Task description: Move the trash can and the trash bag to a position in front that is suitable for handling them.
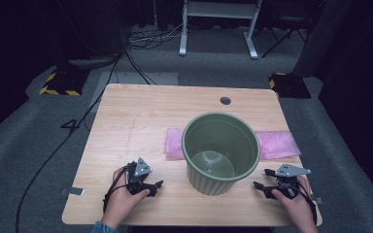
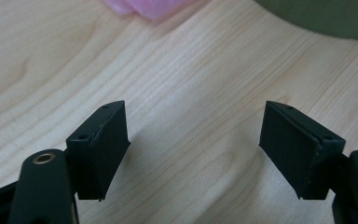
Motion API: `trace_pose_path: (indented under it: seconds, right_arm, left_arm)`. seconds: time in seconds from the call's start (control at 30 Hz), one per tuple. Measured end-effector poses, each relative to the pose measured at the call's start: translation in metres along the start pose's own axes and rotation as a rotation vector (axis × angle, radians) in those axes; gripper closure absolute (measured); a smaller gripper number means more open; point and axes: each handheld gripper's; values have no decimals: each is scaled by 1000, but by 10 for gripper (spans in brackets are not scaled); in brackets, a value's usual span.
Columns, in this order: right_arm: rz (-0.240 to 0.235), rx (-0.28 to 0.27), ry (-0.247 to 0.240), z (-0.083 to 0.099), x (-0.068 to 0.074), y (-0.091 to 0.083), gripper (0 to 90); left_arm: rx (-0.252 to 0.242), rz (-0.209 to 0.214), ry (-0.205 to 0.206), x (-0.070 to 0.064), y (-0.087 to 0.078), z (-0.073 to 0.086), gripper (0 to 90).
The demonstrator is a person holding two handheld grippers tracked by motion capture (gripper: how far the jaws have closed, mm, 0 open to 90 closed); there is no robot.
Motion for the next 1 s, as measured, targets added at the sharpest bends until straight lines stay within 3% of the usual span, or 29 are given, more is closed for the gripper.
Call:
trace_pose_path:
  seconds: [0.23,0.33,0.4,0.53,0.63,0.83,0.93,0.97,1.0]
  right_arm:
    - [-2,-48,4,-13,4,-9,255]
    - [23,-55,-4,-21,4,-10,326]
    - [2,-83,32,-32,5,-10,340]
    - [13,-81,-12,-50,6,-11,343]
    - [18,-99,-1,-61,4,-9,347]
    - [52,-106,4,-71,2,0,402]
    - [75,-102,23,-73,2,6,435]
    - [54,-115,37,-74,4,9,467]
    - [42,-122,41,-75,5,11,467]
  left_arm:
    - [-34,22,27,-7,-9,-21,249]
    - [-51,41,43,-10,-9,-33,261]
    - [-72,48,35,-11,-7,-41,268]
    - [-130,71,26,-11,2,-62,289]
    - [-143,62,23,-11,9,-72,294]
    - [-172,34,-21,-7,21,-77,297]
    - [-200,64,-37,-7,27,-78,344]
    - [-205,81,-29,-10,29,-79,419]
    - [-209,77,-26,-11,29,-79,441]
Point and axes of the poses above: each handheld gripper's, and its own axes: y roughly forward along the jaws, z roughly out of its underside, x roughly to its left, and after that the axes turned 1 degree about -x, right-handed
